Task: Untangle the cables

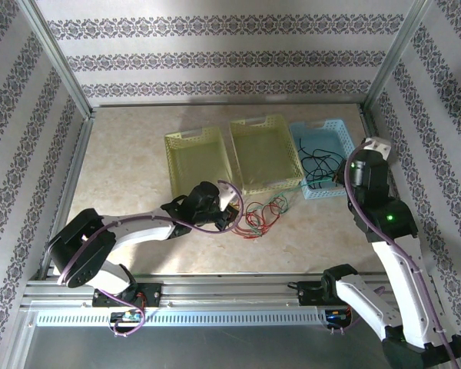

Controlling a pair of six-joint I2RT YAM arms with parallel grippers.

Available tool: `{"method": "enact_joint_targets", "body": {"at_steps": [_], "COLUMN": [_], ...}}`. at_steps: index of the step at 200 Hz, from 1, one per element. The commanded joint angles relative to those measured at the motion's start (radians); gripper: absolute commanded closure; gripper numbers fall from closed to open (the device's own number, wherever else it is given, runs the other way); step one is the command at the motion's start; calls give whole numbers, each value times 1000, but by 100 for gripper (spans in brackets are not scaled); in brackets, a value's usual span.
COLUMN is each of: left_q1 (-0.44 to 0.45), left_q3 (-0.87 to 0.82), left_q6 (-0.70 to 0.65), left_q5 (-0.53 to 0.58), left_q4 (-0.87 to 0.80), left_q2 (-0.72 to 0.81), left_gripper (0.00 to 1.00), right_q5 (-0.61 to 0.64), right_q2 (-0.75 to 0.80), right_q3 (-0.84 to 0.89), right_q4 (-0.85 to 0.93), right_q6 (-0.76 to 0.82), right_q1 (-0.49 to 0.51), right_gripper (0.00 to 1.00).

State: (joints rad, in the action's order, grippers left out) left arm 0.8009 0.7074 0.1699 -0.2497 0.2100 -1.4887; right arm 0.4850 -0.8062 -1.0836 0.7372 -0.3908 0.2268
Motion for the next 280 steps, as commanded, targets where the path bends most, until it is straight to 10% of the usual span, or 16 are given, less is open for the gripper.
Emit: {"method": "enact_joint_targets", "body": {"at_steps": [1, 66, 85, 106, 135, 193, 280], "left_q1": [-20, -20, -20, -19, -17, -16, -6], "left_q3": [-21, -28, -31, -19, -9, 10, 13], "left_q6": [-1, -30, -34, -56, -91, -110, -93], "left_q5": [26, 47, 39, 23, 16, -1, -5], "left_q4": [-51, -87, -96, -120, -148, -149, -114], "left_q2": [14, 5, 5, 1, -2, -21, -26], "left_gripper": [100, 100, 100, 100, 100, 100, 100], "right_q5": [35, -178, -190, -209, -273, -648, -810], "right_q2": [13, 14, 31, 28, 59, -116, -459], "right_q3": [58, 482, 496, 490, 485, 404, 275], "right_q4": [48, 27, 1, -9, -110, -262, -428], "right_q6": [-92, -534, -491, -448, -294, -62, -94], "right_q1": [-1, 78, 21, 23, 78, 212, 252], "right_gripper": [100, 100, 97, 66, 50, 48, 45]}}
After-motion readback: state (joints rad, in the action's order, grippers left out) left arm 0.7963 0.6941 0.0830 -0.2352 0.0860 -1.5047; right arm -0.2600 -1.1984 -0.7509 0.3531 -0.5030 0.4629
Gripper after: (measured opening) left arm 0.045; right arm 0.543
